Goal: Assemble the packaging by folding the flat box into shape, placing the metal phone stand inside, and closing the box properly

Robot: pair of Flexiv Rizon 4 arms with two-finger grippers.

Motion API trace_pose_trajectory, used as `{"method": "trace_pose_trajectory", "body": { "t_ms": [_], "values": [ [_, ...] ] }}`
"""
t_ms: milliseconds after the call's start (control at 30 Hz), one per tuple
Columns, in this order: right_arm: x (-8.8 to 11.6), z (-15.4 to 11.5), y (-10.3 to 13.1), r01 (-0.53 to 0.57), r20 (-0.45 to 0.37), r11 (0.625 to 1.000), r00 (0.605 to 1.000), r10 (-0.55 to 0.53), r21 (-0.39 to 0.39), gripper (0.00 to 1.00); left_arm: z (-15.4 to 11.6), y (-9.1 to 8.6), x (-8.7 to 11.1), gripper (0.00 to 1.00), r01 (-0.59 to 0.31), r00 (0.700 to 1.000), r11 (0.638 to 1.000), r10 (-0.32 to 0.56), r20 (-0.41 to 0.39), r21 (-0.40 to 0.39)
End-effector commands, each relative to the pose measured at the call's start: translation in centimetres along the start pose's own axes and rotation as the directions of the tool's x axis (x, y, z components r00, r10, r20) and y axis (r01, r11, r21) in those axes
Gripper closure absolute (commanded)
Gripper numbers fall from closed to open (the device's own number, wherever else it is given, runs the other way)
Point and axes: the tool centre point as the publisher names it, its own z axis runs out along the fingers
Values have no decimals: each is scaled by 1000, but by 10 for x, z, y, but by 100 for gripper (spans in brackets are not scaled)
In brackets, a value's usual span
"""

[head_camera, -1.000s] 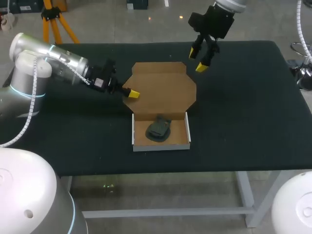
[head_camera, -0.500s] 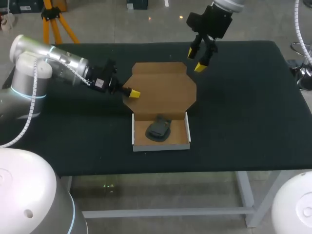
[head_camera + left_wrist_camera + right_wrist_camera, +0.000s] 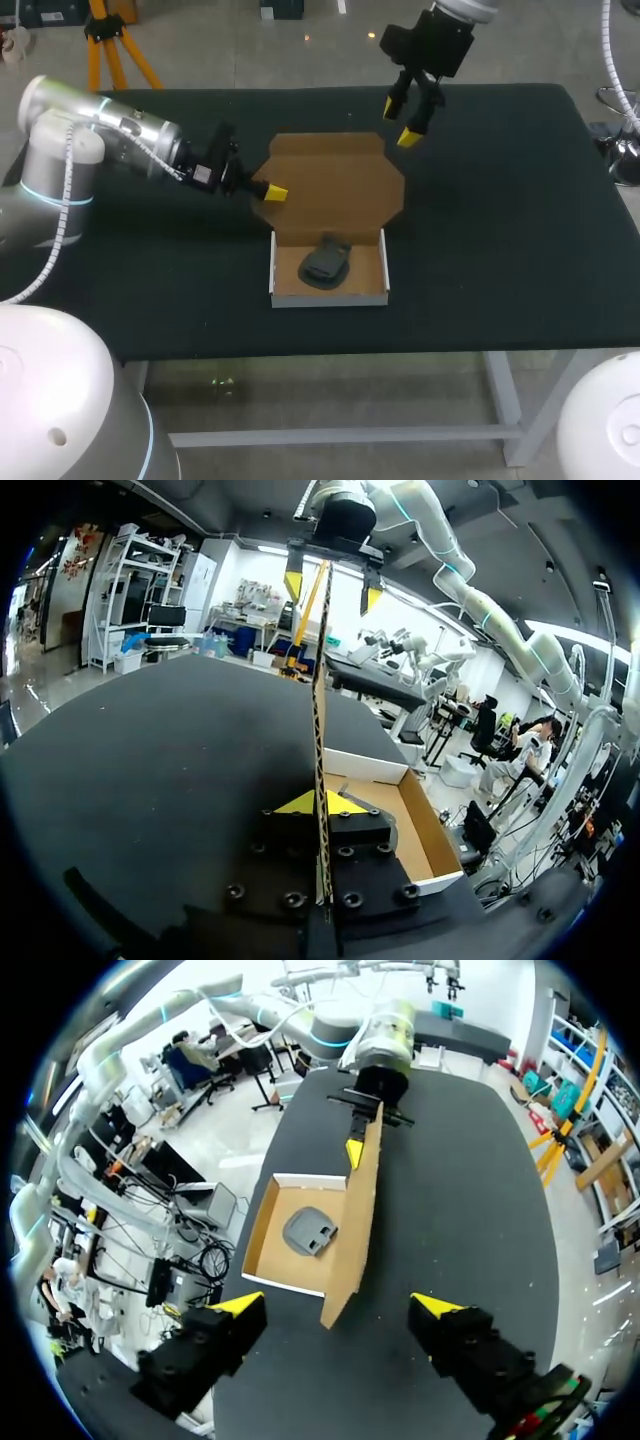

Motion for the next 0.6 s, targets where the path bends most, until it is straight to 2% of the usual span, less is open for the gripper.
{"method": "trace_pose_trajectory", "body": {
  "t_ms": [33, 600],
  "values": [
    [0, -2, 2, 2, -5, 1000, 1000, -2, 4, 0, -2, 1, 6, 100, -17, 1000, 1000, 16, 21, 11],
    [-7, -13, 8, 29, 2, 1000, 1000, -29, 8, 0, -3, 1, 6, 100, -23, 999, 1000, 22, 29, 13]
  ]
}}
